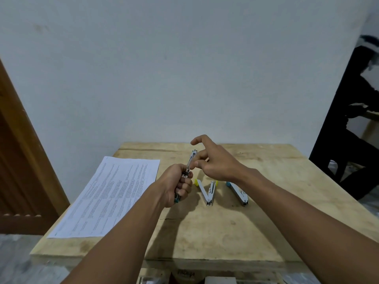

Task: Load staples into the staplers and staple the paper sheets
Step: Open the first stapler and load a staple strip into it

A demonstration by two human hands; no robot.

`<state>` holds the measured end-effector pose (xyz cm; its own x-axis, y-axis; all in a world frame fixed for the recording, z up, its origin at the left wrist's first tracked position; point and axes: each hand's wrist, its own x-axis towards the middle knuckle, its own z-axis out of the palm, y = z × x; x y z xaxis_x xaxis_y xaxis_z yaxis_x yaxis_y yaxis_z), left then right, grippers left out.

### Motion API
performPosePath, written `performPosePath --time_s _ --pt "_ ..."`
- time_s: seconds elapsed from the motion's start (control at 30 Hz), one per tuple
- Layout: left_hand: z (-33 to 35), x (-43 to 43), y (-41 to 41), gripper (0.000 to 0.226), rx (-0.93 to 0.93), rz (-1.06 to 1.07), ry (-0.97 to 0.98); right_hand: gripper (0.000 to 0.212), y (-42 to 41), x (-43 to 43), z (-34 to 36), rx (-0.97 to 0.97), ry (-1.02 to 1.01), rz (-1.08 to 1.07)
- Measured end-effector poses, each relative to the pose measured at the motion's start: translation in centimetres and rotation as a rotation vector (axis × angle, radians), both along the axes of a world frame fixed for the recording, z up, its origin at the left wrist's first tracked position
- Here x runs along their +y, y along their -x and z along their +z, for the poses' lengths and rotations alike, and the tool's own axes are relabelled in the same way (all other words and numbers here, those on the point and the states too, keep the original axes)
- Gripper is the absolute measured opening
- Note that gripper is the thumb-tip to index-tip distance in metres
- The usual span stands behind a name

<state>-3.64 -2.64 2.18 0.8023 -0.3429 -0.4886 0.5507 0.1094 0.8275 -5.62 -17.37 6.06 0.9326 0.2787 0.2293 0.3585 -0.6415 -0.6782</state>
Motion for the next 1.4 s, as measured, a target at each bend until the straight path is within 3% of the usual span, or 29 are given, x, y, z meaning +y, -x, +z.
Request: performPosePath --time_s 0.2,0.3,0.53,0.8,0.93,1.03,1.3,1.4 --pt "0.1 0.5 0.2 0.027 -0.050 -0.032 -0.018 0.037 -0.7 -1.7 -0.5 -0.004 -0.064 -0.174" --pt "0.3 0.6 0.3 0.027 -0.060 -0.058 -0.032 0.035 -1.1 -2.5 -0.8 -0.117 0.090 -0.248" --pt "0.4 0.2 0.5 0.027 -0.070 -0.123 -0.051 0.045 -1.5 -3.1 -1.6 -0.282 0.443 -0.199" --pt "0.4 -0.1 0.6 0.025 -0.091 -0.147 -0.091 0.043 -1.6 -3.3 -1.8 -0.407 0.442 -0.145" --pt "0.3 0.1 0.7 0.025 -0.093 -0.145 -0.112 0.046 -1.2 -3.4 -2.1 -0.387 0.394 -0.066" --pt "0.3 0.2 0.8 0.027 -0.092 -0.146 -0.128 0.049 -1.4 -3.6 -2.1 -0.357 0.319 -0.136" --pt "0.5 0.2 1.2 0.031 -0.142 -0.130 -0.231 0.046 -1.0 -3.3 -2.6 -0.355 0.476 -0.073" --pt "0.5 0.2 1.2 0.030 -0.169 -0.125 -0.274 0.049 -0.9 -3.2 -2.7 -0.330 0.409 -0.078"
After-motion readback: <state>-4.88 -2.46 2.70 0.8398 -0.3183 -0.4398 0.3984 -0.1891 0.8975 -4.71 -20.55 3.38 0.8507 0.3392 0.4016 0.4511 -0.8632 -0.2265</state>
